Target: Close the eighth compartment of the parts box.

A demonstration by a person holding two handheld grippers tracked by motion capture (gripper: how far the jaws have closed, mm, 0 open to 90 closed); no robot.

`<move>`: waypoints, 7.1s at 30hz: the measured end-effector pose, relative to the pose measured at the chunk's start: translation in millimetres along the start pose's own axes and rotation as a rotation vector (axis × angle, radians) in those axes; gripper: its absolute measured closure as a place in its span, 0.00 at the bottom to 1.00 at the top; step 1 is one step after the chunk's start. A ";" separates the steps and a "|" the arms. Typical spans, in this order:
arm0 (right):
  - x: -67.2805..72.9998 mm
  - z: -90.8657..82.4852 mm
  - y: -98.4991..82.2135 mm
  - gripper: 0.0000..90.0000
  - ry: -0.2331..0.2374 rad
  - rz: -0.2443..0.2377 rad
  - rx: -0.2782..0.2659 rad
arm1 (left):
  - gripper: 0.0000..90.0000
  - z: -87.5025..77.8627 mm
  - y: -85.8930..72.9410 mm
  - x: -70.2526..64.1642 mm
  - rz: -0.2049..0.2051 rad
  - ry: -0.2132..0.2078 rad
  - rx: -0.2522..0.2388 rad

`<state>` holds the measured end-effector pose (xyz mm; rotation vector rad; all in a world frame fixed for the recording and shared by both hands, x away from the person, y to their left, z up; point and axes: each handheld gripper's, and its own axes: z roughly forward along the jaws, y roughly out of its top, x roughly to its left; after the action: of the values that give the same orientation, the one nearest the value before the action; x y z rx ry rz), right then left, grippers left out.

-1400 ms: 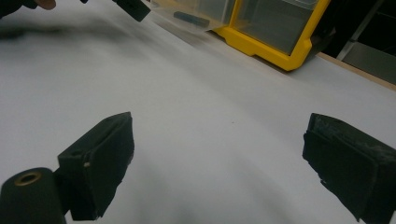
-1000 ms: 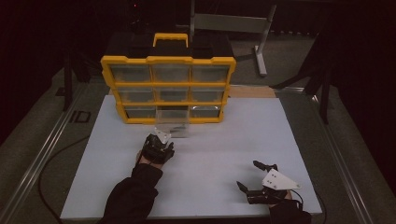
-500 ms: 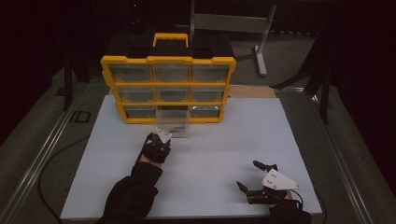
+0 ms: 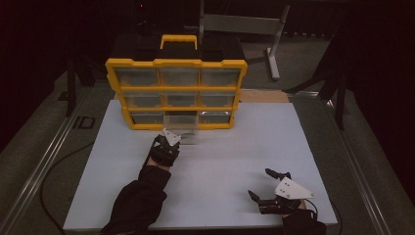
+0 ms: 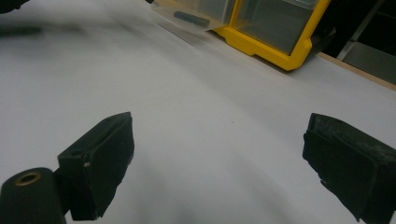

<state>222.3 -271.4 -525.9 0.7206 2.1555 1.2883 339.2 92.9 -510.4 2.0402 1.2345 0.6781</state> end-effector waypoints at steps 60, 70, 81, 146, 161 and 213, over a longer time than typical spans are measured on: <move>-1.0 0.1 -0.4 0.10 0.002 -0.004 -0.003 | 1.00 39.9 30.1 8.0 0.075 0.040 0.058; -1.0 -0.4 -0.2 0.10 0.002 -0.002 -0.005 | 1.00 46.3 36.0 10.1 0.089 0.046 0.063; -1.1 -0.9 -0.1 0.10 0.003 -0.003 -0.005 | 1.00 51.7 41.4 10.1 0.091 0.055 0.054; -2.2 -1.5 -1.2 0.10 0.007 0.010 -0.007 | 1.00 80.5 58.3 19.2 0.069 0.100 0.021; -2.6 -1.8 -1.1 0.10 0.005 0.011 -0.011 | 1.00 83.9 59.9 19.4 0.067 0.081 0.034; -1.1 0.5 -1.1 0.10 -0.008 0.003 -0.002 | 0.47 42.2 40.8 30.1 -0.067 -0.021 0.093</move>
<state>223.3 -272.3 -526.9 0.7265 2.1473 1.2874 404.9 94.9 -504.5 2.0652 1.3386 0.5760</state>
